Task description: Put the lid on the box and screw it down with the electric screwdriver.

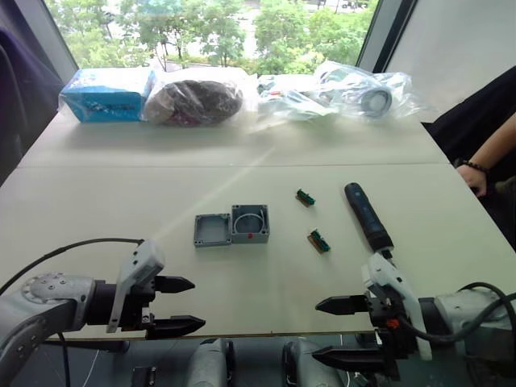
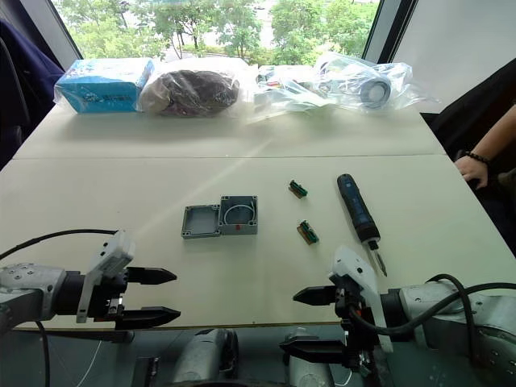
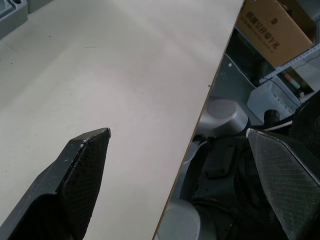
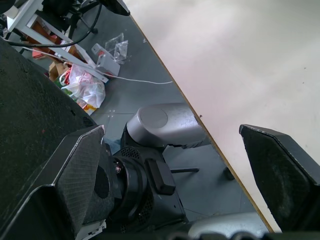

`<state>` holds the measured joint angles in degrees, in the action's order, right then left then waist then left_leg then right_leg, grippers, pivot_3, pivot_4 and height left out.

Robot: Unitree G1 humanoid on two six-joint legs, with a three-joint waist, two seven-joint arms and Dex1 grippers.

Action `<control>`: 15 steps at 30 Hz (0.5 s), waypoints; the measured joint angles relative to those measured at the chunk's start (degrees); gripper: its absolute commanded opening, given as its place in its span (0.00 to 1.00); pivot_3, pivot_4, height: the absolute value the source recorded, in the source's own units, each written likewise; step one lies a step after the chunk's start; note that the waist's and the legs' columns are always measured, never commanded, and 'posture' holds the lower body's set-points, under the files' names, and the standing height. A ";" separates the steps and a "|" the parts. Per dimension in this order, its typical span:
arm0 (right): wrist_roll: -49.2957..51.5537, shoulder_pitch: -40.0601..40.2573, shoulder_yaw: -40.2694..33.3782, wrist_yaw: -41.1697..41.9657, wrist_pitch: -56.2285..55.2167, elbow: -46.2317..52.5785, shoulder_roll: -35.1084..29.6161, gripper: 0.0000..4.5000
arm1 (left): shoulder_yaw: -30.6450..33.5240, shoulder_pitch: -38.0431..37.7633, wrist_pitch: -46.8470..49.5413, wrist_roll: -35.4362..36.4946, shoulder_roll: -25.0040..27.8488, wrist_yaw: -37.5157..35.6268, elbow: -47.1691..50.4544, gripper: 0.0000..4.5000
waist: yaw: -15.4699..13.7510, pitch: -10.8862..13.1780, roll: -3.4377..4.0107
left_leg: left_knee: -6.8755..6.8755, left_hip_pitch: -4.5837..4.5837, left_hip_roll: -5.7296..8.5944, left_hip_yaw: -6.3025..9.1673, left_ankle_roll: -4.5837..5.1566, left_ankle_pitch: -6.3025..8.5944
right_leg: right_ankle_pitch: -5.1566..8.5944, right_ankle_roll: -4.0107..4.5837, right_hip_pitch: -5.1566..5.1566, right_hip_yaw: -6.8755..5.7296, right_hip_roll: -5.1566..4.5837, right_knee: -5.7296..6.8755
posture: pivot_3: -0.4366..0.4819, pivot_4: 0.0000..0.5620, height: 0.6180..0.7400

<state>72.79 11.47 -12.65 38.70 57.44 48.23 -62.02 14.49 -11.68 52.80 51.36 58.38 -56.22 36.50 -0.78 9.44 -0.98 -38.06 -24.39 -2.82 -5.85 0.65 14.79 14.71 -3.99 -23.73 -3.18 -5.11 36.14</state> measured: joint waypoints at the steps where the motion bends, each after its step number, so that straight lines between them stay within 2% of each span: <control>1: -0.03 0.00 0.09 0.00 -0.02 0.00 0.00 1.00 | 0.00 -0.02 0.14 0.12 0.00 0.00 0.11 1.00 | 0.00 0.00 0.00 | 0.00 0.00 0.00 0.00 0.00 0.00 | 0.00 0.00 0.00 0.00 0.00 0.00 | 0.48 0.27 1.00; 6: -0.59 -0.83 1.43 0.00 -0.44 -0.01 0.06 1.00 | 0.64 0.83 1.22 2.86 -0.37 1.45 0.70 1.00 | 0.01 0.00 0.00 | 0.00 0.00 0.00 0.01 0.00 0.00 | 0.00 0.00 0.00 0.00 -0.01 0.00 | 0.48 0.27 1.00; 15: -0.82 -3.12 3.18 -0.09 -0.65 -0.15 0.12 1.00 | 0.82 0.78 1.54 2.98 -0.33 2.91 0.76 1.00 | -0.02 0.00 0.00 | 0.00 0.00 0.00 0.00 0.00 0.00 | 0.00 0.00 -0.01 0.00 -0.01 -0.01 | 0.48 0.27 1.00</control>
<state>71.97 8.35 -9.47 38.61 56.79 48.08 -61.89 15.30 -10.90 54.33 54.34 58.05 -53.31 37.25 -0.81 9.45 -0.97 -38.06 -24.39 -2.82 -5.85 0.65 14.79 14.71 -3.98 -23.75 -3.17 -5.12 36.13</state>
